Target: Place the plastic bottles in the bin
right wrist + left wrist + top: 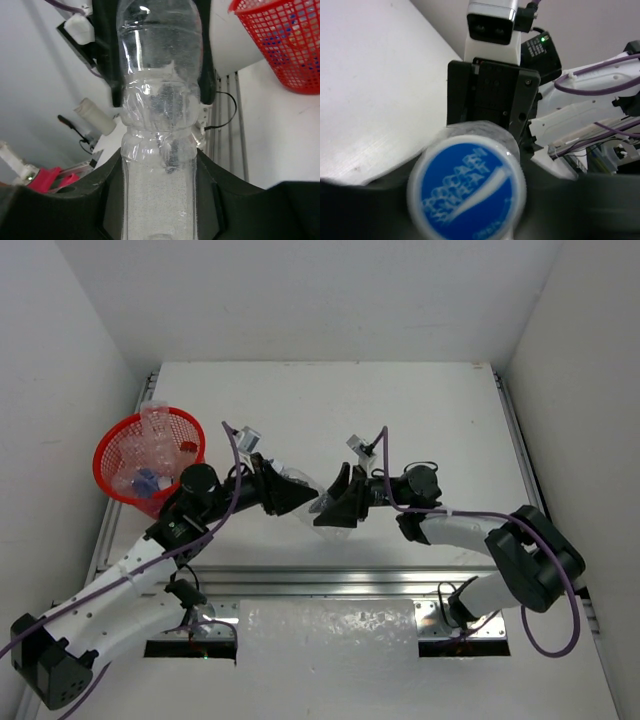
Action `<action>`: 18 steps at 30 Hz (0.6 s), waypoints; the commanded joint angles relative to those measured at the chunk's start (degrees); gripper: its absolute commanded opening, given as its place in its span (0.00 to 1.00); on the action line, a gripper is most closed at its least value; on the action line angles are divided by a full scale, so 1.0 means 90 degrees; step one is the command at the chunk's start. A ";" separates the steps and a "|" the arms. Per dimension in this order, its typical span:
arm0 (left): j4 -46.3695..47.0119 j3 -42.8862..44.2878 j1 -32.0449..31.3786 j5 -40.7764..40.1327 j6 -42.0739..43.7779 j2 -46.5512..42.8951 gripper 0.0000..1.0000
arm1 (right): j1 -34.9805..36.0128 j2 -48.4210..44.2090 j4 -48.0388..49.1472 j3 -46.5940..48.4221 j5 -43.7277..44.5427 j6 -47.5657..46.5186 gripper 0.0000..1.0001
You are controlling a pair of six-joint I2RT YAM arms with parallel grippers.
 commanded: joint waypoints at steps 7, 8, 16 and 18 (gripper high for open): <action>-0.2517 0.2068 0.0029 -0.4152 0.0485 0.0164 0.00 | -0.0831 -0.1153 -0.0102 -0.0567 0.0488 -0.0341 0.99; -0.3616 0.2719 0.0097 -0.4963 0.0582 0.0358 0.00 | -0.0899 -0.1794 -0.2808 -0.0452 0.0897 -0.1436 0.99; -0.5121 0.4082 0.3651 -0.5992 0.1549 0.1190 0.00 | -0.0998 -0.3186 -0.8285 0.0244 0.5881 -0.3244 0.99; -0.5384 0.4268 0.3915 -0.6443 0.1657 0.1336 0.00 | -0.0988 -0.3537 -0.8285 0.0077 0.5881 -0.3235 0.99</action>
